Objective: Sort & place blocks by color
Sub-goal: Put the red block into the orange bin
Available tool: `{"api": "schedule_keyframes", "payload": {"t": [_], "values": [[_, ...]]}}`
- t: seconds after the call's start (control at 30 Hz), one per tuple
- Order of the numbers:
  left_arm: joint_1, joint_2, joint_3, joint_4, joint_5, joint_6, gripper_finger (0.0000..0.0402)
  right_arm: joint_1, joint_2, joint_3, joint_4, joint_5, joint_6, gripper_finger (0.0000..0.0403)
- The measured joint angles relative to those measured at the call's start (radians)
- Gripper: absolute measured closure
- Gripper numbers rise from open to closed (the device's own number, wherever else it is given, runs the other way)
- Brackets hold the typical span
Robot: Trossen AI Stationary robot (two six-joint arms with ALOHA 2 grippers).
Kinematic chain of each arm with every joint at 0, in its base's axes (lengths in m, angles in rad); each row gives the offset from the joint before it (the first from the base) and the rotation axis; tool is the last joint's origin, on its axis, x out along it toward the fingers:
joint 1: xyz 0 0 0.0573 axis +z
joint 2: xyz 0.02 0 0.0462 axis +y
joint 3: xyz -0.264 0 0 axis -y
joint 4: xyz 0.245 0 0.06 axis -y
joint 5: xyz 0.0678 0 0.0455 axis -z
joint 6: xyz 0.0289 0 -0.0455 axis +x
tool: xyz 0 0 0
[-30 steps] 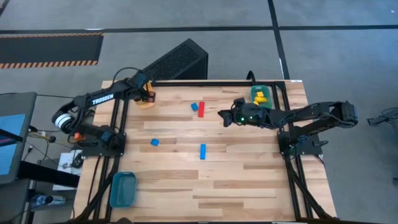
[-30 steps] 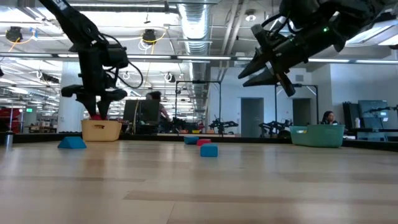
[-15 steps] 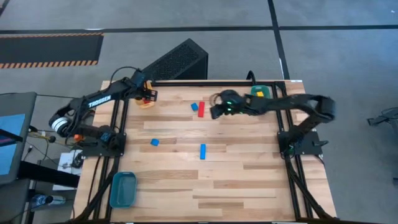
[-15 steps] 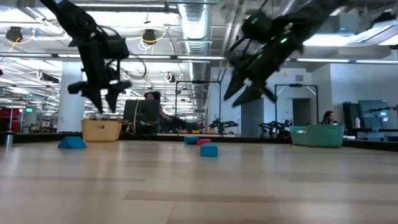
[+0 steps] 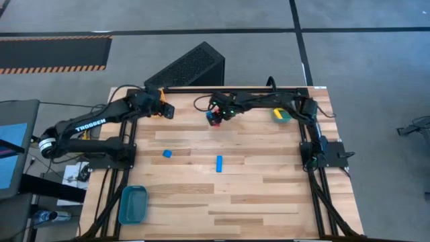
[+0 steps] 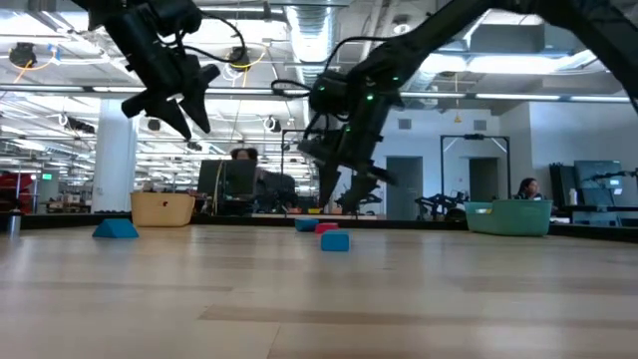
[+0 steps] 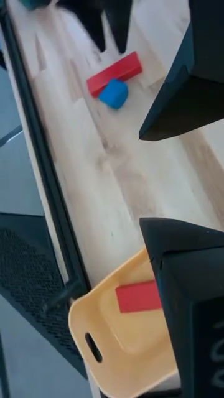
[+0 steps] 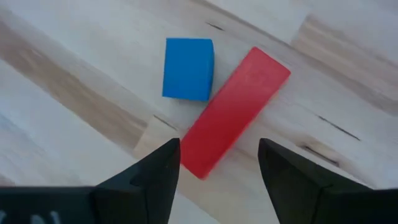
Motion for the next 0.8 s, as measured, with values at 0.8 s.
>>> {"api": "schedule_keyframes", "payload": {"t": [0.8], "values": [[-0.063,0.000,0.000,-0.140,-0.100,-0.013,0.0203,0.093,0.171,0.199,-0.361,-0.022,-0.159,0.0178]]}}
